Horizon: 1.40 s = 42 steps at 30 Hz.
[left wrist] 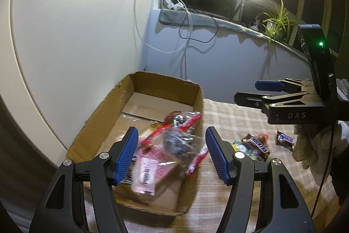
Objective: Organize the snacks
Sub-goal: 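Move both grippers back toward the Snickers bar and green candy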
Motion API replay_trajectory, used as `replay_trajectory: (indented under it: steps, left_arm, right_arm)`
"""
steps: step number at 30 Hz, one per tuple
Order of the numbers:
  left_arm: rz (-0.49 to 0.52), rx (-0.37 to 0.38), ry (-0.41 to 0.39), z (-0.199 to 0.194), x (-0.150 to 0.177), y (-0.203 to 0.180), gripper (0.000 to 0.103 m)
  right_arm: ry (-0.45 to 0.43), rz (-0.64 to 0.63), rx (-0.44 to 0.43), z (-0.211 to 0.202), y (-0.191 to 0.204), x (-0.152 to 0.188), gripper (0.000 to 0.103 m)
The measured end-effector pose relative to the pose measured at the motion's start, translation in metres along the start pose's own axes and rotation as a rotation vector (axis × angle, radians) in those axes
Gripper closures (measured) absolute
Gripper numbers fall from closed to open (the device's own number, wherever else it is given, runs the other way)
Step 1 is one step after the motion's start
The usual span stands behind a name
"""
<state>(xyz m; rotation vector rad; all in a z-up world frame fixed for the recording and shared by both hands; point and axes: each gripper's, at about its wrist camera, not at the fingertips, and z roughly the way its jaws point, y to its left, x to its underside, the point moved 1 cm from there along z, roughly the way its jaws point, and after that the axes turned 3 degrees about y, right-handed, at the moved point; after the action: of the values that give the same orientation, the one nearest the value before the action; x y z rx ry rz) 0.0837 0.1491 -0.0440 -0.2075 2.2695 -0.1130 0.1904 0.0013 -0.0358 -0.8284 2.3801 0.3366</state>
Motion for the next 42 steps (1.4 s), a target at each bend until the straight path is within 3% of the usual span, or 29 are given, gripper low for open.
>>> replay_trajectory:
  steps: [4, 8, 20, 26, 32, 36, 42]
  left_arm:
    - [0.021, 0.019, 0.002, -0.002, 0.002, -0.016, 0.039]
    - [0.046, 0.051, 0.009, 0.0, 0.004, -0.035, 0.039]
    - [0.122, 0.157, 0.077, 0.018, 0.018, -0.095, 0.04]
    - [0.16, 0.196, 0.14, 0.036, 0.031, -0.118, 0.06]
    - [0.191, 0.21, 0.207, 0.056, 0.042, -0.134, 0.069]
    - [0.204, 0.206, 0.245, 0.071, 0.046, -0.14, 0.071]
    - [0.232, 0.183, 0.269, 0.087, 0.048, -0.148, 0.071]
  right_arm:
    - [0.002, 0.035, 0.021, -0.017, -0.02, 0.015, 0.016]
    - [0.003, 0.07, 0.054, -0.034, -0.044, 0.034, 0.008]
    - [0.015, 0.191, 0.101, -0.073, -0.116, 0.1, 0.008]
    - [0.057, 0.185, 0.098, -0.067, -0.129, 0.124, 0.012]
    - [0.119, 0.156, 0.075, -0.051, -0.133, 0.141, 0.018]
    - [0.156, 0.125, 0.067, -0.038, -0.132, 0.147, 0.025]
    - [0.183, 0.101, 0.076, -0.024, -0.133, 0.148, 0.025]
